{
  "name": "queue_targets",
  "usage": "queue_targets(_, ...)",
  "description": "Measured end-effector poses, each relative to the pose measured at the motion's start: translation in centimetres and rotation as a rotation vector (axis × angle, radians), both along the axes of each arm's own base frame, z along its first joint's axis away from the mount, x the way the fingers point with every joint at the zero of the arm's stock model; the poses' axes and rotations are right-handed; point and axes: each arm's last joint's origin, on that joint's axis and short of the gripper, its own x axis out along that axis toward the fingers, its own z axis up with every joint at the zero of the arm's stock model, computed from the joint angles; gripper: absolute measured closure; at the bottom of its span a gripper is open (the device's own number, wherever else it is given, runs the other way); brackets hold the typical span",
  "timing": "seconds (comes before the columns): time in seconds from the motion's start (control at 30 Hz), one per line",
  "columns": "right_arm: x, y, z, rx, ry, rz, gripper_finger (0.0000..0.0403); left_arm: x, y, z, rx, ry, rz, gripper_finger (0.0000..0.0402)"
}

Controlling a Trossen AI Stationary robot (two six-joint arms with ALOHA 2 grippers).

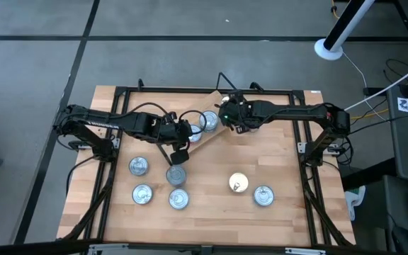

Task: Stack canned seafood by type on shelf
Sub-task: Stack the blue pink tuna can on top of the blue pink tuna cans on the shelf, then stack the red tuna can on top of the red tuna can on the shelf

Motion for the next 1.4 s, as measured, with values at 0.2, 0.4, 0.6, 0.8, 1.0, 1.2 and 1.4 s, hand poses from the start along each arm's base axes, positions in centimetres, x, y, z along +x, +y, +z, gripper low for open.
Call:
queue_targets(0.2, 0.0, 0.0, 0.0, -0.012, 0.038, 0.043, 0.0134, 0.0, 0.0, 0.0, 0.0, 0.0, 0.0, 0.0334)
queue_targets(0.4, -0.15, 0.03, -0.07, -0.025, 0.111, 0.105, 0.0134, 0.0, 0.0, 0.0, 0.0, 0.0, 0.0, 0.0334)
queue_targets(0.6, -0.25, 0.05, -0.12, -0.037, 0.166, 0.156, 0.0134, 0.0, 0.0, 0.0, 0.0, 0.0, 0.0, 0.0334)
queue_targets(0.8, -0.26, 0.08, -0.15, -0.047, 0.231, 0.235, 0.0134, 0.0, 0.0, 0.0, 0.0, 0.0, 0.0, 0.0334)
queue_targets(1.0, -0.3, 0.08, -0.16, -0.062, 0.265, 0.26, 0.0134, 0.0, 0.0, 0.0, 0.0, 0.0, 0.0, 0.0334)
queue_targets(1.2, -0.42, -0.03, -0.09, -0.107, 0.29, 0.233, 0.0134, 0.0, -0.03, 0.0, 0.0, 0.0, -0.001, 0.0334)
queue_targets(1.4, -0.52, -0.07, 0.05, -0.137, 0.301, 0.215, 0.0134, 0.0, -0.05, 0.0, 0.002, 0.001, -0.004, 0.0334)
